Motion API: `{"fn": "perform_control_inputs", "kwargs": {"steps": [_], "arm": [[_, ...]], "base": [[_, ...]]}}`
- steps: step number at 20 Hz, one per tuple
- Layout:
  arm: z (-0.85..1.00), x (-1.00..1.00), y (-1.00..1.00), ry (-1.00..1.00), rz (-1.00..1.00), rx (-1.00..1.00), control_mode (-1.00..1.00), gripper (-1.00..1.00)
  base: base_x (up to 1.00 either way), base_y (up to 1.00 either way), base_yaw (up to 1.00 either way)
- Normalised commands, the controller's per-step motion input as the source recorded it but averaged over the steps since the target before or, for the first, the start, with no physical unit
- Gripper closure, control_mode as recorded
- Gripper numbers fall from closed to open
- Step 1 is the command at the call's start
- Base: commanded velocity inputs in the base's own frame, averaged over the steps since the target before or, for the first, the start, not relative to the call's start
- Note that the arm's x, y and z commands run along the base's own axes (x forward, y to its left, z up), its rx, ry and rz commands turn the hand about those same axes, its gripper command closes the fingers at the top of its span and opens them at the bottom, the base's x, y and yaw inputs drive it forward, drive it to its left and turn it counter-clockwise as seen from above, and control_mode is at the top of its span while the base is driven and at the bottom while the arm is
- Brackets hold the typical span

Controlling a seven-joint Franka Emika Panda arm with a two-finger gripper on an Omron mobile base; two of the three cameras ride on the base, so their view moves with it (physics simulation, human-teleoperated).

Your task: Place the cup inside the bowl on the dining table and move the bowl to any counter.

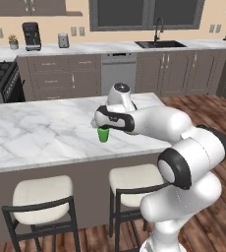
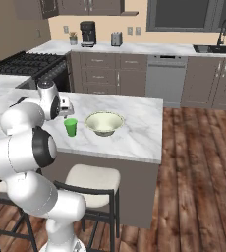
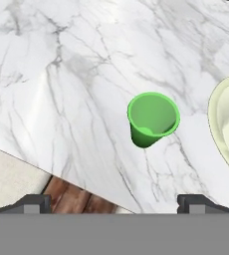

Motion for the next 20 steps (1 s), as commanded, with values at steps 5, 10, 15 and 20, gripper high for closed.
{"fn": "perform_control_inputs", "kwargs": {"steps": [5,10,15,20], "arm": [[-0.08,0.00,0.00,0.00,0.01,-0.01,-1.00,-1.00],[-0.10,0.00,0.00,0.00,0.01,-0.01,-1.00,-1.00],[-0.10,0.00,0.00,0.00,0.01,-0.01,-1.00,-1.00],[-0.11,0.01,0.00,0.00,0.01,0.00,-1.00,-1.00]], "base": [[0.00,0.00,0.00],[0.00,0.00,0.00],[0.00,0.00,0.00],[0.00,0.00,0.00]]}}
